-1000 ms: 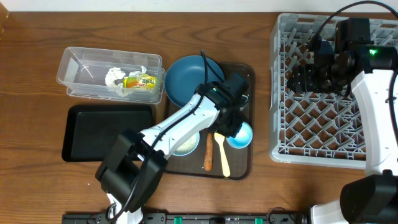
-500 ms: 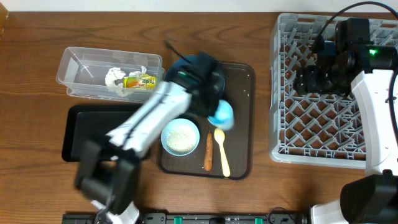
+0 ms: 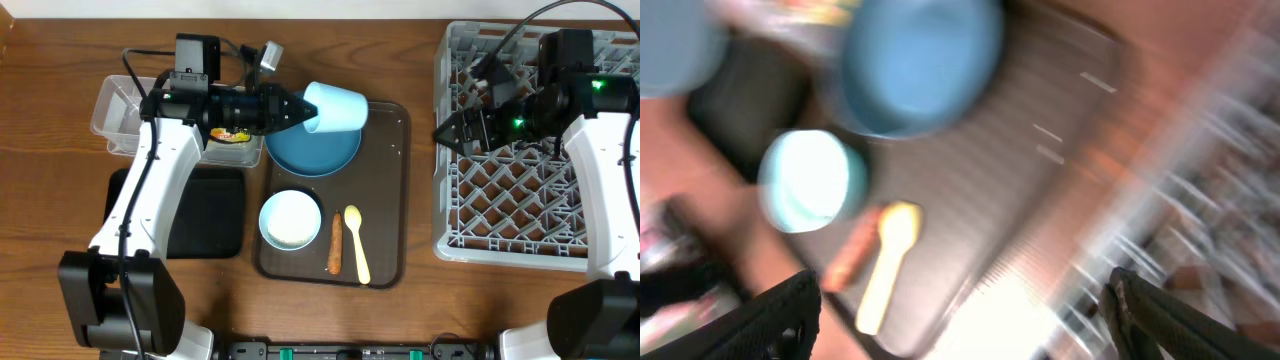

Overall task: Sort waste into correct bins and load items into the dishwasher rack
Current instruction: 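Lift the light-blue cup with the left gripper toward the right gripper, then grasp the cup with the right gripper and open the left gripper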

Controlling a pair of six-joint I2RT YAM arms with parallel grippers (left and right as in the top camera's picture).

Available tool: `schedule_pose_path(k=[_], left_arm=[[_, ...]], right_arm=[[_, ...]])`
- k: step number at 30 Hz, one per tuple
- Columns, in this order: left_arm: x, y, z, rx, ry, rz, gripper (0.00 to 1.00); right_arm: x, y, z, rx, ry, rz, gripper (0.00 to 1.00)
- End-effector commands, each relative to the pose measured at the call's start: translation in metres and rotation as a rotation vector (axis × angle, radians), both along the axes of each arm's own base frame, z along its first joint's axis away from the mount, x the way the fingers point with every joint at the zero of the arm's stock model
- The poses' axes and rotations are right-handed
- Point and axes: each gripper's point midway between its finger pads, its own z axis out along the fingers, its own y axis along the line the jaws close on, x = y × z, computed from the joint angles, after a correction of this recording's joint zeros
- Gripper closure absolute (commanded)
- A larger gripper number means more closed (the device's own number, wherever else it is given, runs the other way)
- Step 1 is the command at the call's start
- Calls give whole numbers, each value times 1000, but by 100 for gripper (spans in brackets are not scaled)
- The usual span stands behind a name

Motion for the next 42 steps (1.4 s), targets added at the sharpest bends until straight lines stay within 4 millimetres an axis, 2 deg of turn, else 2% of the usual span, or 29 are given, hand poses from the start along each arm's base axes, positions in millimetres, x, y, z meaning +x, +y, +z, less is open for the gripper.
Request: schedule_pose_path(k=[1,10,17,20,23,29,34,42], left_arm=[[-22,-15,28,-165,-28,-152,94],[-32,-34,30,-168,-49,-210,94],[-32,-35,30,-168,-49,-210,94],[-32,-35,30,-168,-49,-210,94],[-32,-35,30,-168,-49,-210,94],[-32,-35,30,-169,-40,-209,94],[-32,-35,30,-169,-37,-208,94],[-32,-35,30,-169,-37,-208,94]], right_arm=[[-19,52,33,310,-157,277,11],[-38,98,59,520,-328,498,9],[-51,113,81,652,-375,574,7],[-56,117,89,702,-384,596,12],[-60,122,90,713,-379,613,21],[-62,133,79,646,-381,641,25],[-62,137,80,642,-405,658,31],[-60,137,81,640,-423,662,31]])
